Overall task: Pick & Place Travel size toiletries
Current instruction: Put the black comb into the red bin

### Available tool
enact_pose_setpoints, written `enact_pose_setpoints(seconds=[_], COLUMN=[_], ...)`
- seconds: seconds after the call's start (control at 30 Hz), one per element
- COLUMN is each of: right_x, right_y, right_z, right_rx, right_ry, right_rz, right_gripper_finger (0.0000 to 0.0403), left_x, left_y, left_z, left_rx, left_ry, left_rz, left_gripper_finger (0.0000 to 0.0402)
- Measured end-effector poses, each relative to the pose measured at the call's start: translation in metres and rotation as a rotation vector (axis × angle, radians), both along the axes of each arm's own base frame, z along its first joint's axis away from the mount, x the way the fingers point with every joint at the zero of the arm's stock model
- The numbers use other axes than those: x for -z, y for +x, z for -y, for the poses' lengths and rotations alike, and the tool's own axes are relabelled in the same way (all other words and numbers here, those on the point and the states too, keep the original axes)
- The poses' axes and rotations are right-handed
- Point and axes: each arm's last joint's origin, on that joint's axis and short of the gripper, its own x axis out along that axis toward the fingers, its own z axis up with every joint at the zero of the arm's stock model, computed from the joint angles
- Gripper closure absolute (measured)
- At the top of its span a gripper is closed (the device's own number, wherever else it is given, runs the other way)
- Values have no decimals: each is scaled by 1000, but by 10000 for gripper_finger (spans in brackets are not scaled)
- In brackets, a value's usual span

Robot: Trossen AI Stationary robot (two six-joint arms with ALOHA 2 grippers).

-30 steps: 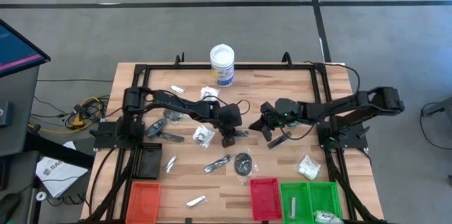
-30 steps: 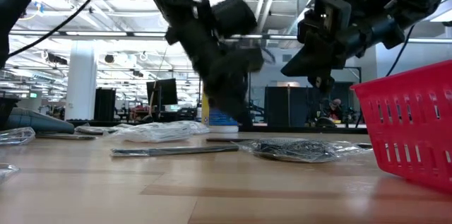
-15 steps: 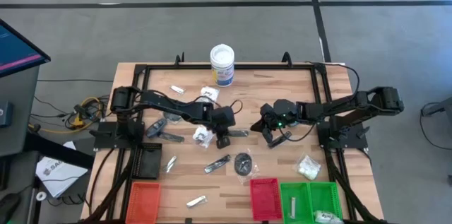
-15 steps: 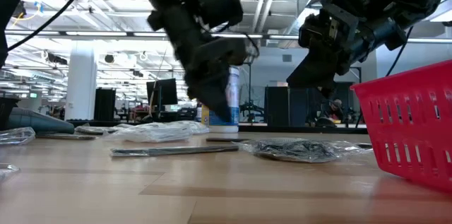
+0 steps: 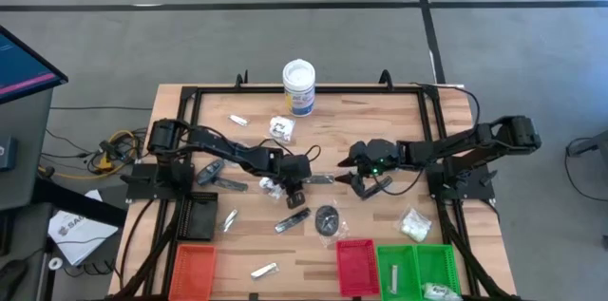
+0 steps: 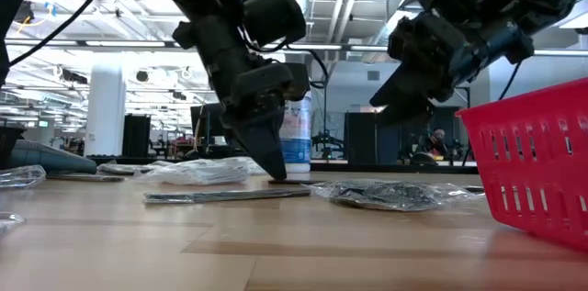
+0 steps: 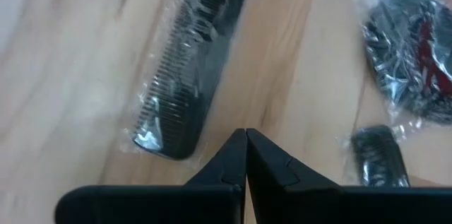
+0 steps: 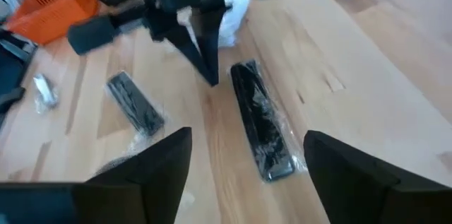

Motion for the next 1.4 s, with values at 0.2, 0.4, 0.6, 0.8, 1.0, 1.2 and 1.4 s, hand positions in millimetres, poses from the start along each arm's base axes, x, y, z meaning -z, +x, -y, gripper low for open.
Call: enact_pose_setpoints(seconds=[0.2, 0.4, 0.6, 0.8, 1.0, 1.2, 1.4], right_x=[15, 13, 14, 13, 13, 14, 23], right_y=[22, 24, 26, 27, 27, 26, 27], right_z=[-14, -4, -3, 1, 0, 0, 0], right_rx=[-33, 8, -43, -53, -92, -96, -96], right_ry=[-5, -22, -94, -135, -193, -195, -184], right_rz=[-67, -64, -55, -32, -36, -48, -81], right_gripper_finger=[138, 138, 138, 138, 138, 138, 138], left_x=[0, -21, -33, -22, -20, -8, 6], left_y=[0, -16, -44, -51, -48, -46, -43], left_z=[-1, -4, -12, -13, -12, -13, -12], left_rx=[-32, -101, -175, -107, 28, 26, 16], left_ry=[4, 105, 92, 10, 105, 105, 49], left_rz=[0, 63, 251, 304, 320, 285, 261], left_gripper_finger=[402, 402, 401, 395, 400, 400, 400])
